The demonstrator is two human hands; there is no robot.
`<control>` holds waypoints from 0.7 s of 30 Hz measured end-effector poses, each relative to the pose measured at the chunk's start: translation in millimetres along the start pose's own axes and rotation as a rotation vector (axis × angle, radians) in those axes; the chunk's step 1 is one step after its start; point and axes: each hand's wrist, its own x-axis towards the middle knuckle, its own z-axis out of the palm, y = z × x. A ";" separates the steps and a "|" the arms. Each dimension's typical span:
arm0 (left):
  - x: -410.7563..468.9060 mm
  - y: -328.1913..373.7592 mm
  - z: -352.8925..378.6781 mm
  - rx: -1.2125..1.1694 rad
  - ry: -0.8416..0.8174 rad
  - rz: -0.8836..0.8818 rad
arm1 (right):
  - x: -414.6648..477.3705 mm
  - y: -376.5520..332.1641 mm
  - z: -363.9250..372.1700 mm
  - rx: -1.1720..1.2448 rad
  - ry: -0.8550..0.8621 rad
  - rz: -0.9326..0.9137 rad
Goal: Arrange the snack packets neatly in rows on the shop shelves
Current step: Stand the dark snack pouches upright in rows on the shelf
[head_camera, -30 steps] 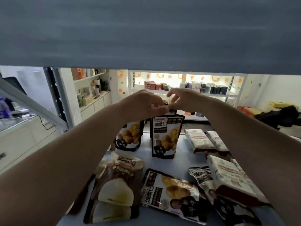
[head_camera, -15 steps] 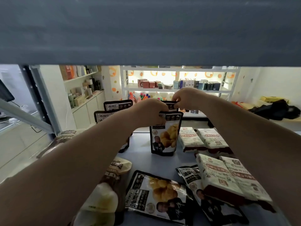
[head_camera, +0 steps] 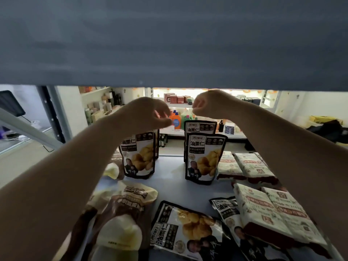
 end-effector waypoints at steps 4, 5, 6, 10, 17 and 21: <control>-30.0 -50.4 -22.9 0.075 -0.068 -0.182 | 35.7 -52.3 20.6 0.010 -0.127 -0.118; -34.9 -56.5 -21.9 0.082 -0.131 -0.215 | 44.3 -63.2 26.0 -0.017 -0.175 -0.132; -38.4 -60.1 -18.5 0.084 -0.185 -0.245 | 51.9 -71.8 30.5 -0.059 -0.217 -0.147; -41.5 -64.8 0.7 0.047 -0.178 -0.287 | 67.8 -88.5 44.0 -0.070 -0.287 -0.169; -31.7 -56.6 25.6 0.025 -0.098 -0.267 | 66.1 -86.9 46.3 -0.030 -0.393 -0.100; -19.3 -42.8 34.7 -0.049 -0.139 -0.225 | 55.0 -76.8 38.8 -0.065 -0.358 -0.103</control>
